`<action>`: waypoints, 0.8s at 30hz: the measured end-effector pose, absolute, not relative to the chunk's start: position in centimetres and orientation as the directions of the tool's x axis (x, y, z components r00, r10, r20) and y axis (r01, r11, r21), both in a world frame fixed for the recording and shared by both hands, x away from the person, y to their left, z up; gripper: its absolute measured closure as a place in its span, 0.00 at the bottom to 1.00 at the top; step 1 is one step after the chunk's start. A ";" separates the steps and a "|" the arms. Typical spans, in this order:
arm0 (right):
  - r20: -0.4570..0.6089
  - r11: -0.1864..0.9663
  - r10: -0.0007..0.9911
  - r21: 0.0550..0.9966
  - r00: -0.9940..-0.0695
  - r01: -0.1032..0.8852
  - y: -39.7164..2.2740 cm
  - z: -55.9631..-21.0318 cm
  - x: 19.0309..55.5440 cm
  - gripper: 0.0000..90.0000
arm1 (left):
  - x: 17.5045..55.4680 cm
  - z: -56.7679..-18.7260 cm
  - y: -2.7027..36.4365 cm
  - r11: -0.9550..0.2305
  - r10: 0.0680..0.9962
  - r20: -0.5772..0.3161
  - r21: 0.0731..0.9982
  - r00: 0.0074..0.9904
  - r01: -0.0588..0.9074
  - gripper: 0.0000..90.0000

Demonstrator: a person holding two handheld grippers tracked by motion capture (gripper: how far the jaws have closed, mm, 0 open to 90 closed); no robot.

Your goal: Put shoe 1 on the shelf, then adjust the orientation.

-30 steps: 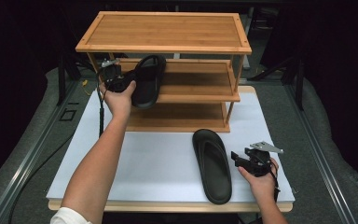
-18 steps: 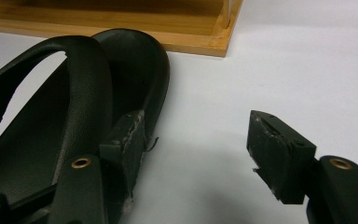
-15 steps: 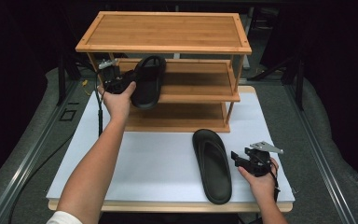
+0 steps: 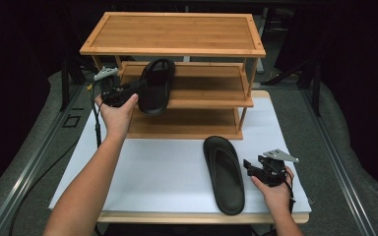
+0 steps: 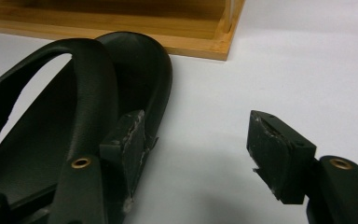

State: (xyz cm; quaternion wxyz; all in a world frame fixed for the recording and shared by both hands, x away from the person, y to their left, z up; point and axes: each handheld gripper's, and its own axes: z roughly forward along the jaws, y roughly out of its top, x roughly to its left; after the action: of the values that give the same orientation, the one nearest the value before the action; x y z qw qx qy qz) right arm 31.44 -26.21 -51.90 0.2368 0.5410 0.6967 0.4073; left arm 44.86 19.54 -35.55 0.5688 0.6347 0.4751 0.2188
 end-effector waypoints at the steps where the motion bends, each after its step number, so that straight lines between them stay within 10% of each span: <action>1: 0.111 0.083 0.947 0.824 -0.303 0.561 -26.2 -51.9 31.4 0.40 | 44.5 -35.5 19.7 0.092 0.850 -0.257 0.932 0.459 0.350 0.70; 24: 0.074 0.137 0.928 0.845 -0.366 0.518 -24.1 -51.0 30.4 0.49 | 36.2 -42.0 23.4 0.067 0.825 -0.252 0.932 0.506 0.356 0.67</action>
State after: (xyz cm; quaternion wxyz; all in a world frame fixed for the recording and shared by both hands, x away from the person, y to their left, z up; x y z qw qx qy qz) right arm 30.45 -24.13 -50.99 0.2453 0.5070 0.7129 0.4179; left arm 36.21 23.42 -42.02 0.5729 0.6517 0.4530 0.2046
